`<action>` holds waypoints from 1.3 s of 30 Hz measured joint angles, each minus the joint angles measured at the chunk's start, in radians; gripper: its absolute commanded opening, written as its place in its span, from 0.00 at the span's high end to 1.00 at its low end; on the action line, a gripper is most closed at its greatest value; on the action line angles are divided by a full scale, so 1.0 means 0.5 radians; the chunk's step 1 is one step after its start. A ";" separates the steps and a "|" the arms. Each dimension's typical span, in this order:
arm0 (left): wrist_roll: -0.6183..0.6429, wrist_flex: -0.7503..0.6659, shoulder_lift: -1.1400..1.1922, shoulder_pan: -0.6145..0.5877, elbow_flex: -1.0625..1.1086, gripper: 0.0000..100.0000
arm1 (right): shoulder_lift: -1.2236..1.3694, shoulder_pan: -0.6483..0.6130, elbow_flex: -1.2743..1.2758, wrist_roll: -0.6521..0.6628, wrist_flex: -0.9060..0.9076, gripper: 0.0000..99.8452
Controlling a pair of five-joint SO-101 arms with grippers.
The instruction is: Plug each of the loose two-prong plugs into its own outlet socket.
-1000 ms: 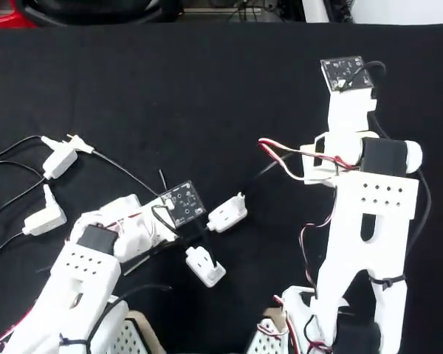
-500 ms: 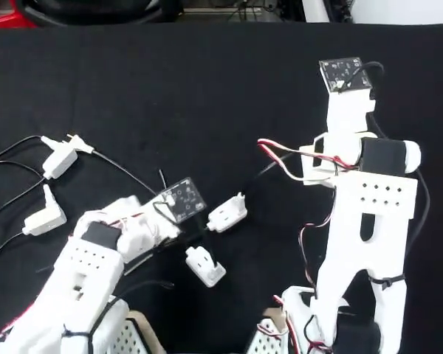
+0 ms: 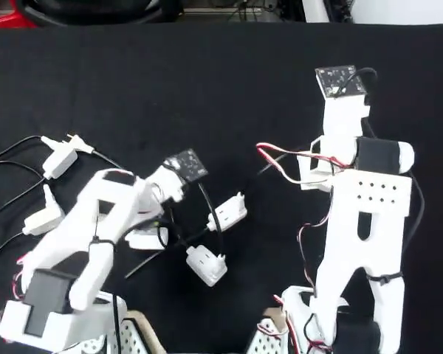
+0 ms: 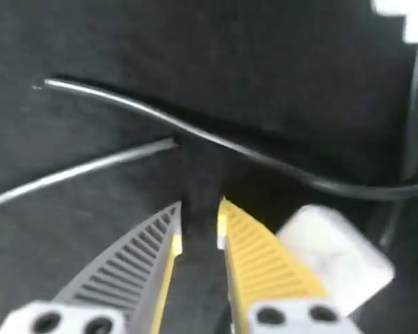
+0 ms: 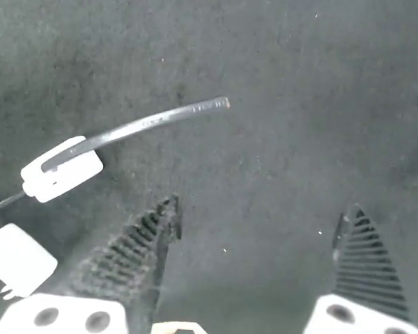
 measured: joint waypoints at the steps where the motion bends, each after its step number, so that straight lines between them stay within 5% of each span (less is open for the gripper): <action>1: -0.021 0.006 0.003 -0.025 -0.006 0.90 | 0.000 0.000 0.000 0.000 0.000 0.66; 8: -0.040 0.049 0.009 -0.123 -0.092 0.90 | 0.000 0.000 0.000 0.000 0.000 0.66; 18: 0.058 0.884 -0.598 -0.175 -0.534 0.84 | 0.000 0.000 0.000 0.000 0.000 0.66; 23: -0.227 1.111 -1.056 0.028 -0.249 0.80 | 0.000 0.000 0.000 0.000 0.000 0.66; 32: -0.792 0.807 -1.310 0.117 0.454 0.77 | 0.000 0.000 0.064 0.000 0.000 0.66; 39: -0.819 0.172 -0.961 0.055 0.549 0.77 | 0.000 0.000 0.064 0.000 0.000 0.66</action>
